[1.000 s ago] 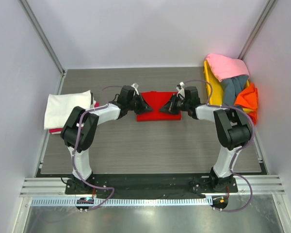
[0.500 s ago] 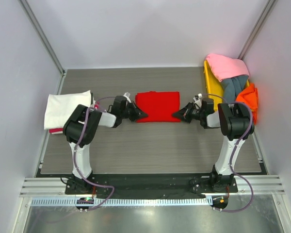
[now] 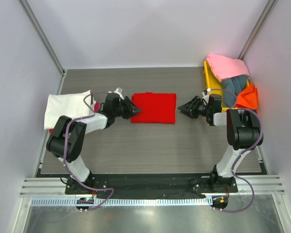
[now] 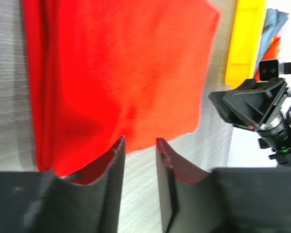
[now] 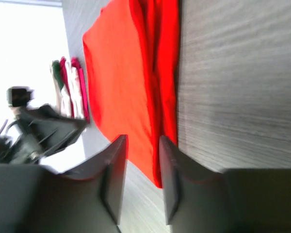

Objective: Fold and stack the t-shirts
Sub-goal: Fold the tshirt

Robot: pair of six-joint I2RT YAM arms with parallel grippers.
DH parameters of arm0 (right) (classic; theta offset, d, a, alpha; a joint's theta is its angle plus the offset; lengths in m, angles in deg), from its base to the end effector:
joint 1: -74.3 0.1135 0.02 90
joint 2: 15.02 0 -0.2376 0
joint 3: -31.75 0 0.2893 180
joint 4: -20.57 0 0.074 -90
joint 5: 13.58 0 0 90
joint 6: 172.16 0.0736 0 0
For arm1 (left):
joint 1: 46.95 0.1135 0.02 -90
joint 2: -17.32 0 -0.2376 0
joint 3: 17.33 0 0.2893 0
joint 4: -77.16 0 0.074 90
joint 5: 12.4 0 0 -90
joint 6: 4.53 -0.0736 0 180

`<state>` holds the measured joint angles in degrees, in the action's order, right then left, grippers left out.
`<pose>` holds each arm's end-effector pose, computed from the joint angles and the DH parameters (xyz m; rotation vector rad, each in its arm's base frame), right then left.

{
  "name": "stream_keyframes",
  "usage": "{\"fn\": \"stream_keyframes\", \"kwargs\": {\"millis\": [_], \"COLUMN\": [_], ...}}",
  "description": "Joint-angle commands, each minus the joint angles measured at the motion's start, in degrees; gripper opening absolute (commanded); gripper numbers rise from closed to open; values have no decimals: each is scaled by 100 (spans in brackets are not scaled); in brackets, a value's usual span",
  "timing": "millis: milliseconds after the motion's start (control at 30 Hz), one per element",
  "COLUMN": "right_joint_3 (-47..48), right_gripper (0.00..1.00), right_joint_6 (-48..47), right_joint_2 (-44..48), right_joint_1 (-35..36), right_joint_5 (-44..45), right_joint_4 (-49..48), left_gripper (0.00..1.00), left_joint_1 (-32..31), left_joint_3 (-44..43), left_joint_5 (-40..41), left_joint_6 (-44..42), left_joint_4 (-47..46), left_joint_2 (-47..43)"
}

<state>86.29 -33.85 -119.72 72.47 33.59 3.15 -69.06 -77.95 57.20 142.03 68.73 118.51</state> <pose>0.3747 0.0381 0.0520 0.5026 2.1795 1.2593 0.3674 -0.1769 0.0824 -0.4669 2.2856 -1.1363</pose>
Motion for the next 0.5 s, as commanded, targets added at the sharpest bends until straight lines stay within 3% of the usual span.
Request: {"fn": "stream_keyframes", "kwargs": {"millis": [0,167,300,467], "right_joint_3": [252,357,218,-266], "right_gripper": [44,73,67,56], "right_joint_6": [-586,-840,-877,-1008], "right_joint_2": [310,468,889,1803], "right_joint_1": [42,182,489,657], "right_joint_5": [494,1056,1583,1962], "right_joint_4": [618,1239,1427,1497], "left_gripper": [37,54,57,57], "left_joint_1": [-4,-4,5,5], "left_joint_3": [-425,-593,-900,-1120], "left_joint_5": [753,2336,3707,5115], "left_joint_6": [-679,-1418,-2104,-2500], "left_joint_4": [1322,2688,3909,4544], "left_joint_2": [-791,-1592,-1804,-1366]}}
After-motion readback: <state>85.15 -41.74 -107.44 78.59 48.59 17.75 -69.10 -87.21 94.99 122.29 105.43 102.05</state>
